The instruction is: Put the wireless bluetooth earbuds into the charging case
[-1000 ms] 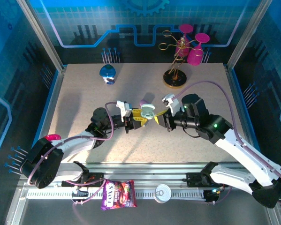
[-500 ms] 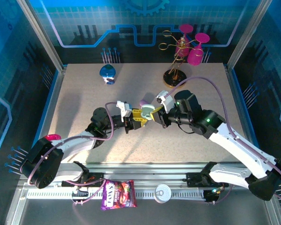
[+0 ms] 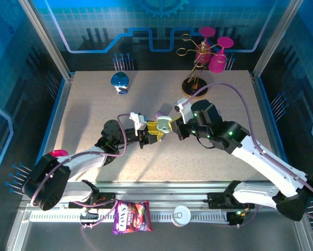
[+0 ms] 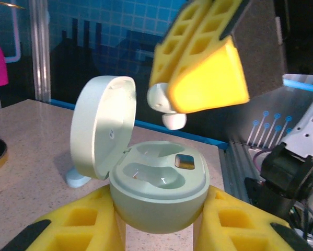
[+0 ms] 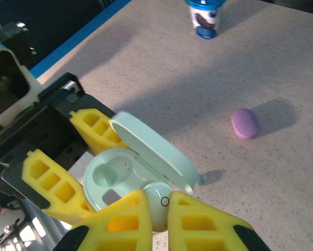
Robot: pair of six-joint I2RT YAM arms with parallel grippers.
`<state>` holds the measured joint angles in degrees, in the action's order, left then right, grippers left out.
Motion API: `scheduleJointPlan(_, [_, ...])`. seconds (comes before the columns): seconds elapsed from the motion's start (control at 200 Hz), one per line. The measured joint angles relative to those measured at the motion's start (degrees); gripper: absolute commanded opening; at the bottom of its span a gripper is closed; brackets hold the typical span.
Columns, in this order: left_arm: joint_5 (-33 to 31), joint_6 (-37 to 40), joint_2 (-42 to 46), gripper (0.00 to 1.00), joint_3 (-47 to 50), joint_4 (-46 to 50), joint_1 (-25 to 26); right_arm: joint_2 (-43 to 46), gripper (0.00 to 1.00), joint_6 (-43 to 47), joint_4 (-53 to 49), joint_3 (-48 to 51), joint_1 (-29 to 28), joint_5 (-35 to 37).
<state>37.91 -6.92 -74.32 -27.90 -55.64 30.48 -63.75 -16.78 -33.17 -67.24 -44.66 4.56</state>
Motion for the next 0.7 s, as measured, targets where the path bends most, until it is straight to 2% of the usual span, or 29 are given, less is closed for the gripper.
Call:
scheduleJointPlan(0.195, [-1.7, 0.0, 0.0, 0.26, 0.0, 0.0, -1.3, 1.9, 0.02, -9.7, -8.3, -1.7, 0.0, 16.2])
scheduleJointPlan(0.35, [-1.7, 0.0, 0.0, 0.26, 0.0, 0.0, -1.3, -0.1, 0.02, -16.8, -14.8, -5.0, 0.0, 26.2])
scheduleJointPlan(0.5, [-1.7, 0.0, 0.0, 0.26, 0.0, 0.0, -1.3, -3.4, 0.02, -19.3, -19.0, -7.2, 0.0, 31.3])
scheduleJointPlan(0.7, [-1.7, 0.0, 0.0, 0.26, 0.0, 0.0, -1.3, -5.8, 0.02, -19.7, -21.8, -8.7, 0.0, 33.9])
